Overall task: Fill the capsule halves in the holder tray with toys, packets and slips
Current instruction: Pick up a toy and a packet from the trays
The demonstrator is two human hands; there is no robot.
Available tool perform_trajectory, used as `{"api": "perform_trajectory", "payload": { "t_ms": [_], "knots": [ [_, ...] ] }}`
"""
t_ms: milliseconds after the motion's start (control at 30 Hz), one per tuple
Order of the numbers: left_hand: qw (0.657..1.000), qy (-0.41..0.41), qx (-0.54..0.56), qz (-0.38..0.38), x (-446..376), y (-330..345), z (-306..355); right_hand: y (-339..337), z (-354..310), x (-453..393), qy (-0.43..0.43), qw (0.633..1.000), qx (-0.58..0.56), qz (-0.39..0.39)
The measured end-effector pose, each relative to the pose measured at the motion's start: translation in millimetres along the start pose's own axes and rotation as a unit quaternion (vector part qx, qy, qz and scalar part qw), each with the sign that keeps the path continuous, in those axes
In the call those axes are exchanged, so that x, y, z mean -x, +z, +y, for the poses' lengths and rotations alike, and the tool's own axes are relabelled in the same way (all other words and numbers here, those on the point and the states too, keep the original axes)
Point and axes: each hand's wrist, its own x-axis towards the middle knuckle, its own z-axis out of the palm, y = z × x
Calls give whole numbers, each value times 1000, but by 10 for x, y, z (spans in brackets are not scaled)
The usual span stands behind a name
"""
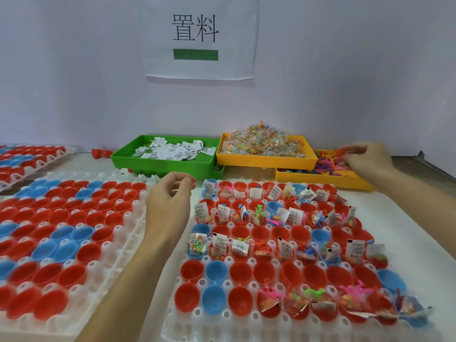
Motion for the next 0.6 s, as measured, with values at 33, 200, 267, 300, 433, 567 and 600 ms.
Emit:
{"api": "perform_trajectory", "payload": {
  "t_ms": [33,200,267,300,433,567,600],
  "knots": [
    [1000,8,0,-6,17,2,29,6,-92,124,-15,999,-35,-18],
    [994,79,-14,-80,150,35,211,-14,-616,963,-130,975,-95,-151],
    [986,131,-48,-96,198,60,273,-8,-750,1294,-170,960,-105,-197],
    [980,158,-68,-98,218,64,298,2,-798,1436,-181,953,-112,-215],
    [963,204,-96,-146,276,36,367,18,-891,1731,-203,935,-107,-269],
    [949,208,-71,-225,348,63,440,-26,-930,1779,-209,930,-103,-286],
    [946,208,-74,-237,371,75,453,-29,-936,1804,-211,927,-104,-294]
  ]
}}
